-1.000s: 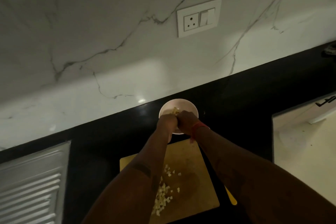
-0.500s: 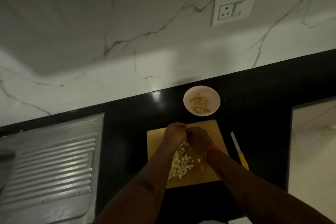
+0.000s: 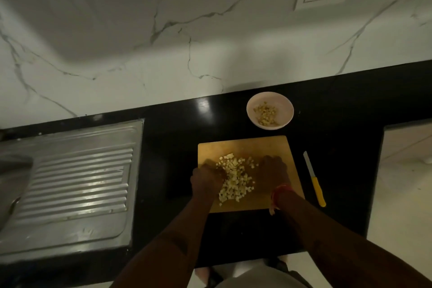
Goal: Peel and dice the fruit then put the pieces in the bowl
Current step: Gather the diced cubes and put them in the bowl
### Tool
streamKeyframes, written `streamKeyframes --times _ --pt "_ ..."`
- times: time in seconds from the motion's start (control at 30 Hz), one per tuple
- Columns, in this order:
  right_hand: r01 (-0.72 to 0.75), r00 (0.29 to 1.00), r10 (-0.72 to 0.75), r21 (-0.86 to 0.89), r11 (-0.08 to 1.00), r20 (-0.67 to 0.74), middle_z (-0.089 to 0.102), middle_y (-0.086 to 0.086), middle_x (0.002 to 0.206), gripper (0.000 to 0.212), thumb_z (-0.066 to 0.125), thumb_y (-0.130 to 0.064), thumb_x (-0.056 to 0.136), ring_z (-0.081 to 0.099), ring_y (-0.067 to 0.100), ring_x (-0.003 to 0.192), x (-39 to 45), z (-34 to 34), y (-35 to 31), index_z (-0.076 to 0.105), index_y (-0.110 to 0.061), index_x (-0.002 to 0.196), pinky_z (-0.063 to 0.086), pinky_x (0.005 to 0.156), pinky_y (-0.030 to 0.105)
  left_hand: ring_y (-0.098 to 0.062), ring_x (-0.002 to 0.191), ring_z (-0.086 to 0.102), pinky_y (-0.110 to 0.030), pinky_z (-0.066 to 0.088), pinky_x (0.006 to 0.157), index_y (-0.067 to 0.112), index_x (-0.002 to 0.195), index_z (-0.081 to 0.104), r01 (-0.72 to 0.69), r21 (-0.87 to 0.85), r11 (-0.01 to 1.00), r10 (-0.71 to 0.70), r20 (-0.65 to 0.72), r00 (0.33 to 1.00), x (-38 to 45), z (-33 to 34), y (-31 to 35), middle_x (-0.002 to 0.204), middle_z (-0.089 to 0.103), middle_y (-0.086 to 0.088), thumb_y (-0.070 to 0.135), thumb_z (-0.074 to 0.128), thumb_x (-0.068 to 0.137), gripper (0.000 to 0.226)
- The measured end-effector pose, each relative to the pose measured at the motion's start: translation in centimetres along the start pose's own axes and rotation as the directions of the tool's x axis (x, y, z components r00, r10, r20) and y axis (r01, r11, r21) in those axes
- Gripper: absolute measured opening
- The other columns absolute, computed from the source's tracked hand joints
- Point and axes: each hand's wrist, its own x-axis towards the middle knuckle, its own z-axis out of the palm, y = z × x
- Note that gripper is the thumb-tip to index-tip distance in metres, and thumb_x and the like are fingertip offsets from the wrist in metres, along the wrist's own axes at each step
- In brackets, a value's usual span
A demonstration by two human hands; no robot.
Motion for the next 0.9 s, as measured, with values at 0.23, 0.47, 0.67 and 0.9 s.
streamKeyframes --times 0.23,0.47,0.67,0.9 --pt "0.196 0.978 -0.196 0.007 0.98 0.069 0.05 0.013 0.141 0.042 0.057 -0.026 0.098 0.047 0.031 0.129 -0.1 1.6 -2.3 0.052 -0.015 0.139 0.038 0.107 0.039 -0.03 0.114 0.063 -0.033 0.046 0.094 0.011 0.122 0.067 -0.031 -0.206 0.978 0.026 -0.023 0.999 -1.4 -0.5 3.6 0.125 0.068 -0.01 0.019 0.05 0.101 0.028" --pt "0.307 0.947 -0.293 -0.105 0.946 0.133 0.042 0.013 0.149 0.063 0.064 -0.035 0.097 0.042 0.031 0.135 -1.2 -0.6 -0.6 0.039 -0.016 0.151 0.035 0.108 0.037 -0.023 0.126 0.058 -0.033 0.045 0.108 0.013 0.125 0.069 -0.12 -0.315 0.941 0.14 0.042 0.989 -1.5 -1.3 2.9 0.134 0.063 -0.003 0.008 0.058 0.096 0.032" --pt "0.552 0.829 -0.522 -0.143 0.822 0.202 0.015 0.012 0.164 0.076 0.065 -0.04 0.095 0.017 0.033 0.151 -4.4 3.4 -0.2 0.025 -0.022 0.158 0.026 0.118 0.04 -0.014 0.116 0.061 -0.028 0.053 0.091 0.039 0.102 0.069 -0.072 -0.458 0.886 0.078 -0.006 0.997 -2.5 -1.0 -0.7 0.117 0.064 0.016 0.004 0.061 0.094 0.037" --pt "0.801 0.578 -0.768 -0.37 0.47 0.276 0.046 0.014 0.128 0.034 0.053 -0.032 0.092 0.056 0.035 0.112 -3.8 8.3 -2.7 0.068 -0.02 0.12 0.056 0.087 0.048 -0.018 0.104 0.065 -0.043 0.06 0.085 0.024 0.105 0.074 0.074 -0.666 0.742 -0.083 0.018 0.996 -3.0 -1.6 -1.5 0.112 0.067 0.007 -0.007 0.048 0.092 0.043"
